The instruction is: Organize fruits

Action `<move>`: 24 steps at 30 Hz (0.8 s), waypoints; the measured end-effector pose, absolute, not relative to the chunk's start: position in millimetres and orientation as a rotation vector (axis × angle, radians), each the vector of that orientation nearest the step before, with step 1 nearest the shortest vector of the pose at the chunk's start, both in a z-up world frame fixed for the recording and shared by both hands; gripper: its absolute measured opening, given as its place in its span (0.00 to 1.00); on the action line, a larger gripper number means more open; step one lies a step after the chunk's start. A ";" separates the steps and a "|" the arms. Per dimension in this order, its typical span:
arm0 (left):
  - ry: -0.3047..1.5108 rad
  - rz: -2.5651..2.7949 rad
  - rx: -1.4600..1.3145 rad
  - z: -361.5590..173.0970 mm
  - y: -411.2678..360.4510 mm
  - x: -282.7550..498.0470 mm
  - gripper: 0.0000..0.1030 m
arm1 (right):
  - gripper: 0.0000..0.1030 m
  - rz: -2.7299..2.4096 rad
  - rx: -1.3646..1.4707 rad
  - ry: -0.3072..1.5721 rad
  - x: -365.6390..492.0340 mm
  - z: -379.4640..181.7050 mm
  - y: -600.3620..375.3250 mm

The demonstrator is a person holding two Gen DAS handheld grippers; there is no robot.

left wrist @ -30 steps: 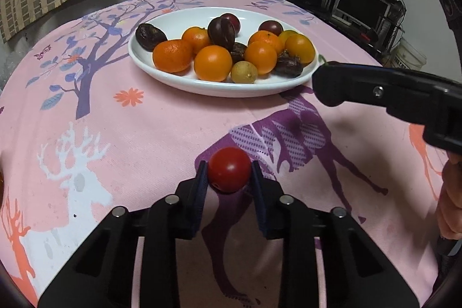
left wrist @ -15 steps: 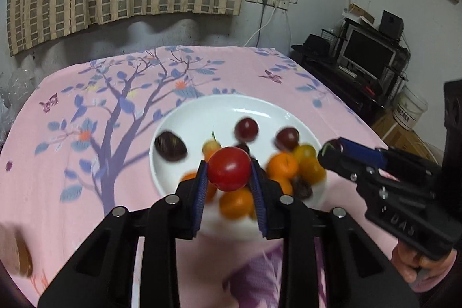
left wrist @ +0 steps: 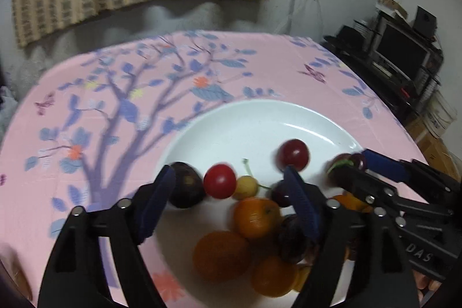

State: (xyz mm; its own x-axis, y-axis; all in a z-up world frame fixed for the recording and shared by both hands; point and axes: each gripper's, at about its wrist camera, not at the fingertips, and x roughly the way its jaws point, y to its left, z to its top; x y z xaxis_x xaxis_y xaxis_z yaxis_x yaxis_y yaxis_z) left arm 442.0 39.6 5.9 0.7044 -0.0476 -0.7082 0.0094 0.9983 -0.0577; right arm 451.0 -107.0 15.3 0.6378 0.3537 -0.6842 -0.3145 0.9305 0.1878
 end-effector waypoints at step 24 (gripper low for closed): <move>0.683 0.049 0.018 9.2 43.5 196.6 0.95 | 0.96 0.306 -0.127 0.700 256.6 2.2 -149.9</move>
State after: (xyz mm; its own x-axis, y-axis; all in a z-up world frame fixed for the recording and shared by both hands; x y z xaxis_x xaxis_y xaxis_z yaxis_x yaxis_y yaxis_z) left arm 196.6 43.5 9.2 0.7744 0.0508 -0.6306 -0.0390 0.9987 0.0325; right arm 256.6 -149.9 2.2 0.7223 0.2345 -0.6506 -0.3189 0.9477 -0.0125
